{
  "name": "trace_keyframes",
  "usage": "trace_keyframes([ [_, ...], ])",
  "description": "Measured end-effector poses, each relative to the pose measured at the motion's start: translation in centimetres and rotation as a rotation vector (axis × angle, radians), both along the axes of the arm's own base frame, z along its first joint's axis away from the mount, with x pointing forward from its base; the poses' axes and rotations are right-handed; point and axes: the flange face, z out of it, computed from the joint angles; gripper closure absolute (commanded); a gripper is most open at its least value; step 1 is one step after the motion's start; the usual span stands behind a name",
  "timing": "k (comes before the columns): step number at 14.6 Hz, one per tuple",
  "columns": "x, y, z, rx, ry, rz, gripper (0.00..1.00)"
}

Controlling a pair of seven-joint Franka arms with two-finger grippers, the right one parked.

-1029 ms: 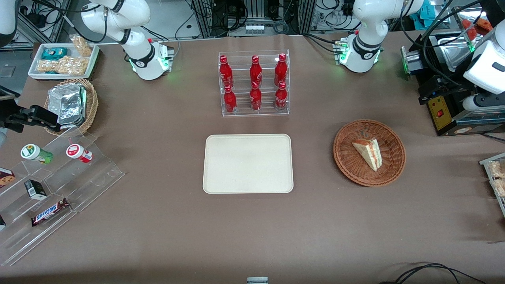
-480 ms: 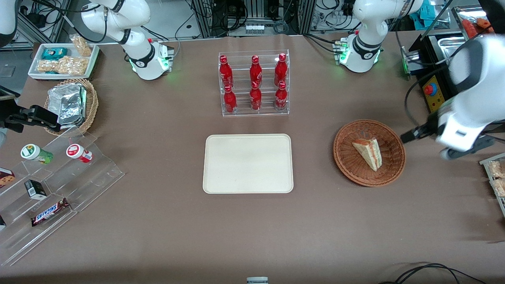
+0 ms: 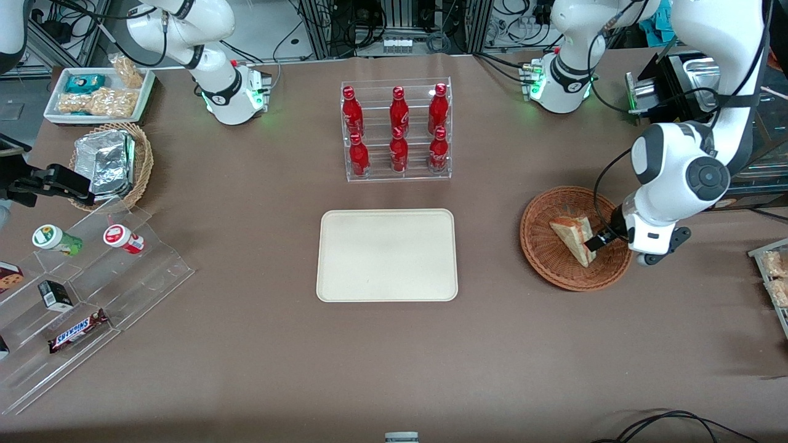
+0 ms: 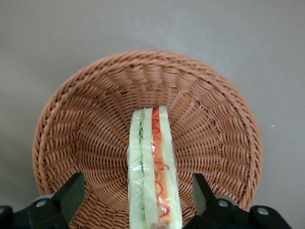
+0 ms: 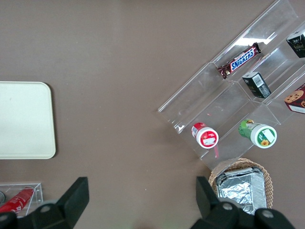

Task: Place sandwich from basket to tray
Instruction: 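Lower the left gripper and close it on the wrapped sandwich, then lift the sandwich and carry it toward the cream tray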

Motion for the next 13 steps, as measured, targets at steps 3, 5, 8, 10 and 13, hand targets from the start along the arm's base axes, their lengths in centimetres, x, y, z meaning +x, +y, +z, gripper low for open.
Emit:
trace_keyframes([
  [3,-0.4,-0.3,-1.8,-0.006,0.034,0.001,0.00],
  [5,-0.4,-0.6,-2.3,-0.011,0.042,0.000,0.00],
  [8,-0.4,-1.4,-3.0,-0.016,0.039,-0.011,0.00],
  [10,-0.6,-2.3,-4.4,-0.020,0.058,-0.016,0.38],
  [13,-0.9,-2.9,-6.2,-0.023,0.082,-0.008,0.90],
])
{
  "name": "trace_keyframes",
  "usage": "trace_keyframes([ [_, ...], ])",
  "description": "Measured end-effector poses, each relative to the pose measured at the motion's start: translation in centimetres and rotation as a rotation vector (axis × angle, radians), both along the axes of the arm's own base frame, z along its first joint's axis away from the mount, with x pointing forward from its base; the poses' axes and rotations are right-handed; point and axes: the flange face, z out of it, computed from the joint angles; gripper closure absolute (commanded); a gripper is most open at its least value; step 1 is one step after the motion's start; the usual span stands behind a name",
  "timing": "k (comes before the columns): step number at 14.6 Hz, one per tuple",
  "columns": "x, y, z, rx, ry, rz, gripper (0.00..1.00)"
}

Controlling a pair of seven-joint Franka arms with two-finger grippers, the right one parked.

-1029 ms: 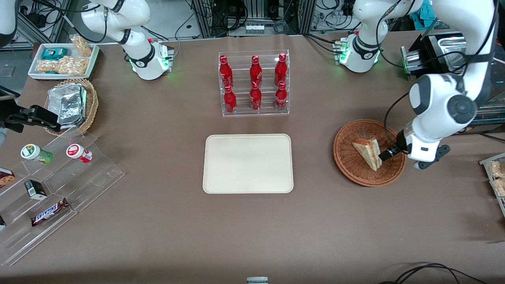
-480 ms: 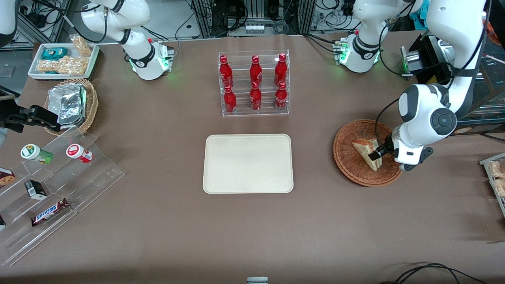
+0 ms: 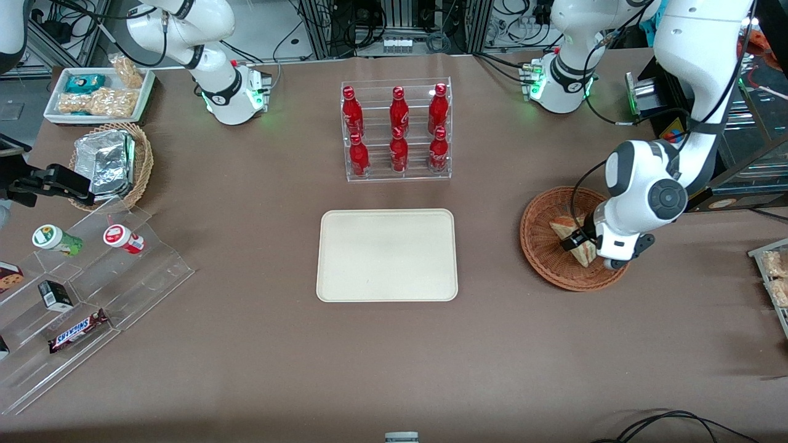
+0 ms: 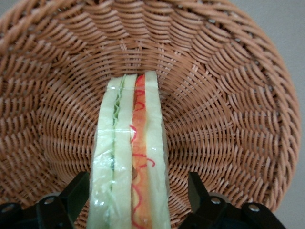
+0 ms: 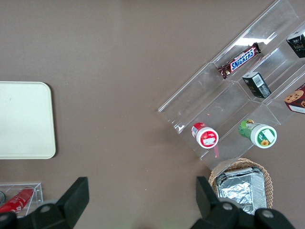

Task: Place sandwich from basket to tray
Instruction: 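Lift the sandwich and carry it toward the cream tray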

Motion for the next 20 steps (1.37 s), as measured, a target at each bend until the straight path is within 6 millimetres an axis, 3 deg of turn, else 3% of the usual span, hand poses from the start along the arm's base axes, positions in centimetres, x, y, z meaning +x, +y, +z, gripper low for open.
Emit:
trace_keyframes([
  [2,0.2,0.0,0.2,0.000,-0.006,0.001,0.92],
  [4,0.9,-0.2,1.9,0.002,-0.036,-0.006,0.94],
  [5,1.1,-0.5,3.5,0.006,-0.044,-0.017,0.94],
  [7,1.3,-2.2,8.5,0.022,-0.042,-0.060,0.94],
  [9,1.1,-5.9,14.4,0.035,-0.043,-0.130,0.94],
  [11,0.2,-12.9,18.3,0.029,-0.072,-0.255,0.93],
  [12,-0.7,-17.1,18.7,0.023,-0.081,-0.329,0.93],
  [14,-2.7,-24.8,17.2,0.029,-0.074,-0.479,0.93],
  [16,-3.9,-31.2,14.4,0.031,-0.056,-0.592,0.93],
  [20,-5.0,-40.6,8.2,0.022,-0.019,-0.676,0.91],
])
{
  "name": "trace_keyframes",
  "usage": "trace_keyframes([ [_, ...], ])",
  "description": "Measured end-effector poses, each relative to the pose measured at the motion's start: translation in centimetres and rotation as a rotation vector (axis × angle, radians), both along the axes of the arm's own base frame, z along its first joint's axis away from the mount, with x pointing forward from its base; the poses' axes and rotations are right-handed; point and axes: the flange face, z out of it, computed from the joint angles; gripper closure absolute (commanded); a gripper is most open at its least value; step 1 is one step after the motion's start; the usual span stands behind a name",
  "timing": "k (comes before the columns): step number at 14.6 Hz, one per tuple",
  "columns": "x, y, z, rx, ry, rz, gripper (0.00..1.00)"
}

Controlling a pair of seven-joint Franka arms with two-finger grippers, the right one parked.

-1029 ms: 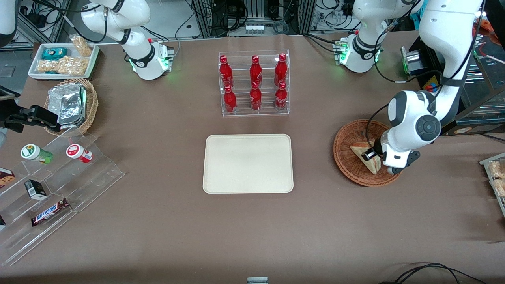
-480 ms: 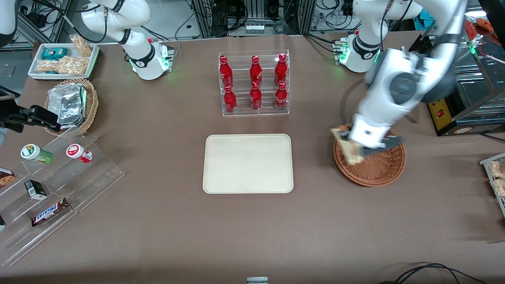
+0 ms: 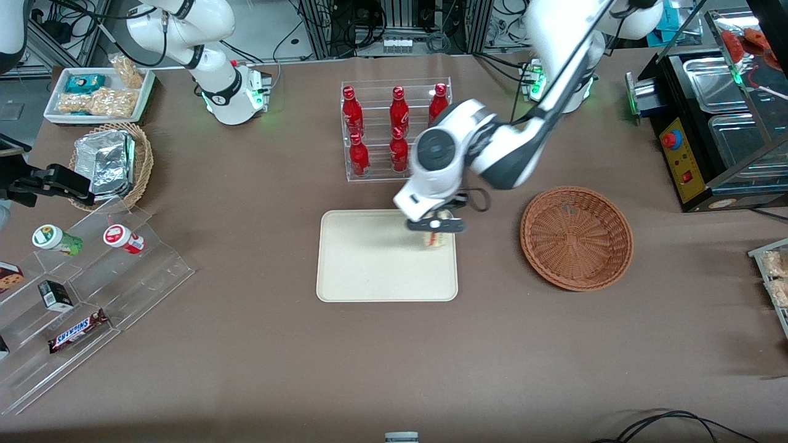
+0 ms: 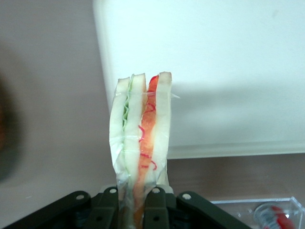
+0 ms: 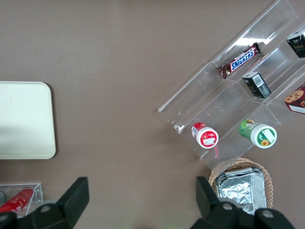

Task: Place sandwich from basket to tray
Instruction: 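Lift the sandwich and carry it toward the cream tray, then lower the sandwich onto the tray and open the left gripper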

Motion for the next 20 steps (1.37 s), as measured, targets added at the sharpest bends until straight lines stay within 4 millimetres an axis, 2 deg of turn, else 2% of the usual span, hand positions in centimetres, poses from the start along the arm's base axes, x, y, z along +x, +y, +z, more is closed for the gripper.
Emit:
trace_keyframes([
  [2,0.3,-3.1,-2.6,0.005,-0.009,0.009,0.90],
  [4,1.0,-5.2,-4.5,-0.012,-0.019,0.029,0.87],
  [8,1.9,-7.3,-6.8,-0.072,-0.050,0.045,0.45],
  [10,1.9,-7.9,-7.8,-0.091,-0.060,0.042,0.06],
  [11,1.7,-8.2,-8.1,-0.094,-0.065,0.035,0.00],
  [13,1.4,-8.7,-7.9,-0.087,-0.078,0.018,0.00],
  [15,1.9,-8.5,-5.6,-0.060,-0.077,0.018,0.00],
  [16,2.7,-7.7,-2.9,-0.045,-0.086,0.030,0.00],
  [18,4.9,-3.9,4.9,-0.016,-0.100,0.075,0.00],
  [20,6.3,2.4,13.2,-0.031,-0.059,0.096,0.00],
])
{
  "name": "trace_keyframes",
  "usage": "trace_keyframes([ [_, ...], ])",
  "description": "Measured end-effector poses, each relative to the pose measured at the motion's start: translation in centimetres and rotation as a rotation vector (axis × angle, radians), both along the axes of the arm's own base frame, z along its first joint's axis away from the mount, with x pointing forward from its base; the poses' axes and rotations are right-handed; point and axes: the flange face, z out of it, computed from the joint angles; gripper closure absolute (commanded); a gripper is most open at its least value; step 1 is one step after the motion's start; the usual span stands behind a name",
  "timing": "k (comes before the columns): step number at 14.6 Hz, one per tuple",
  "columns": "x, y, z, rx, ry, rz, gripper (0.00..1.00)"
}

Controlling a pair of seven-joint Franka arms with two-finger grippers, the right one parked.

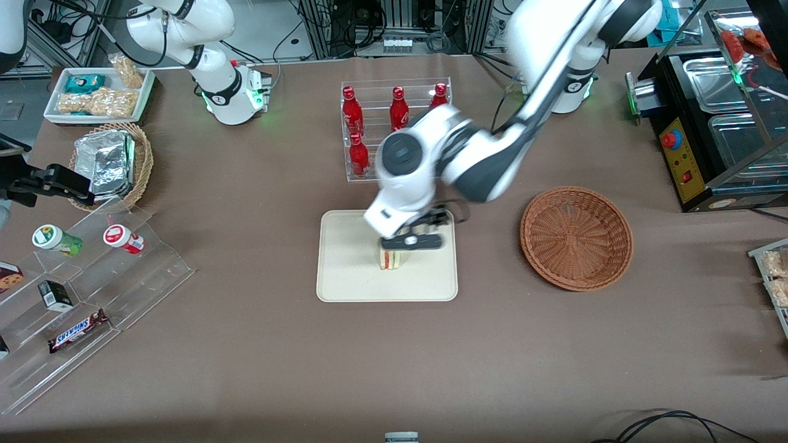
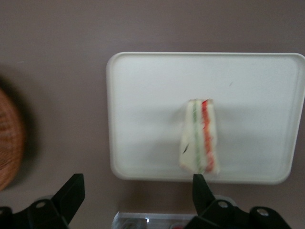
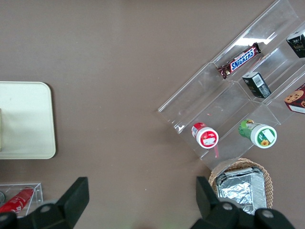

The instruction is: Place sandwich from basket to tray

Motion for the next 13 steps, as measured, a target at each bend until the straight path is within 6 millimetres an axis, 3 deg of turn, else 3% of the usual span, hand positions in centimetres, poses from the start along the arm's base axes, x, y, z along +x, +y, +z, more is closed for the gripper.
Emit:
trace_keyframes([
  [2,0.8,9.2,6.1,-0.015,0.071,-0.021,0.00],
  [4,1.1,20.1,10.4,0.007,0.137,0.008,0.00],
  [6,1.4,31.6,13.4,0.007,0.160,0.083,0.00],
  [8,1.5,40.1,14.7,0.027,0.147,0.187,0.00],
  [10,1.6,45.0,14.8,0.025,0.146,0.255,0.00],
  [13,1.4,46.9,15.8,0.021,0.131,0.288,0.00],
])
